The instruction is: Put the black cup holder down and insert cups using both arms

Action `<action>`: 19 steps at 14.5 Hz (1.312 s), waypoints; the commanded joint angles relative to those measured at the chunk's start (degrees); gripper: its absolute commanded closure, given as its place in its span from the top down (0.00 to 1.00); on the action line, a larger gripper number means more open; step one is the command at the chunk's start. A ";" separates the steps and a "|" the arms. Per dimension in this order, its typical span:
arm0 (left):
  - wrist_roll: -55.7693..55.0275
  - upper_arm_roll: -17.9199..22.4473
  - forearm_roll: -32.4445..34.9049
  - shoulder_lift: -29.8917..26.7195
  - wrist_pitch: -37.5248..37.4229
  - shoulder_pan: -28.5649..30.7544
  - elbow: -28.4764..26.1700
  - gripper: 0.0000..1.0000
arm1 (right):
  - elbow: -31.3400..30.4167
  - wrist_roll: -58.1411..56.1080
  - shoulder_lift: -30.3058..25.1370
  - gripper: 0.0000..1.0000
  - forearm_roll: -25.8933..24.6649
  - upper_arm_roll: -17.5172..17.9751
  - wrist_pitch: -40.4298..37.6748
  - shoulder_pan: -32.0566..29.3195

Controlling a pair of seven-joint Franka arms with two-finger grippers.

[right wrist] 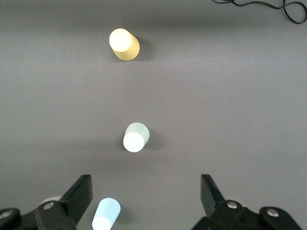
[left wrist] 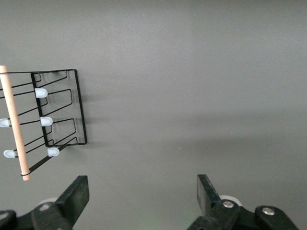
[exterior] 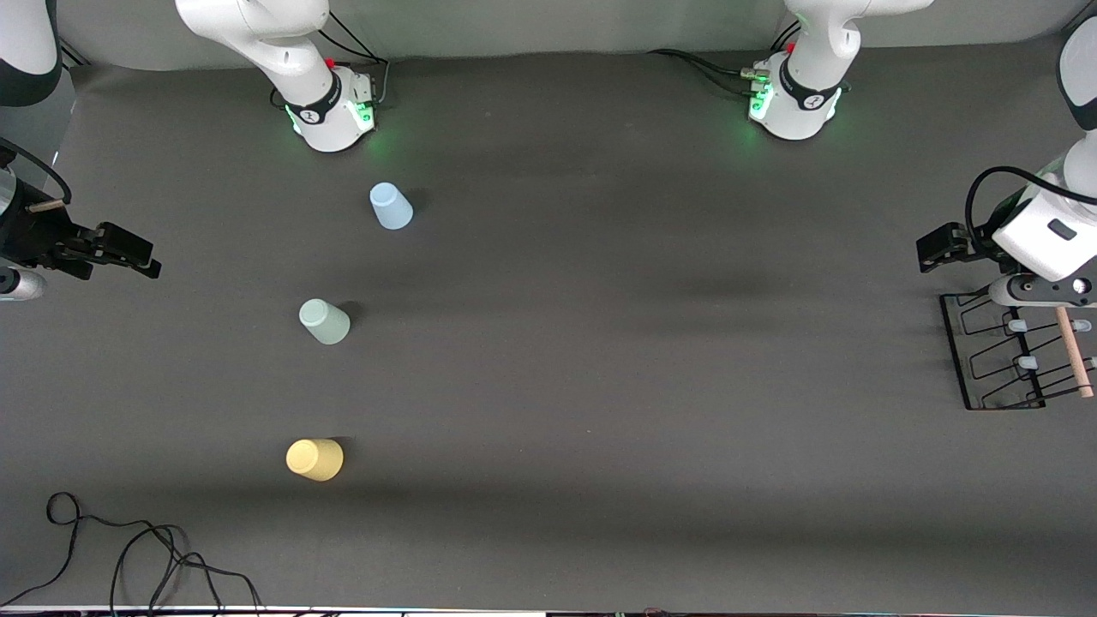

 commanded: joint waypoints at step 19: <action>0.04 0.20 0.04 -0.33 -0.40 -0.27 0.30 1.00 | 1.02 -0.46 -0.19 1.00 -0.52 -0.50 -0.90 0.67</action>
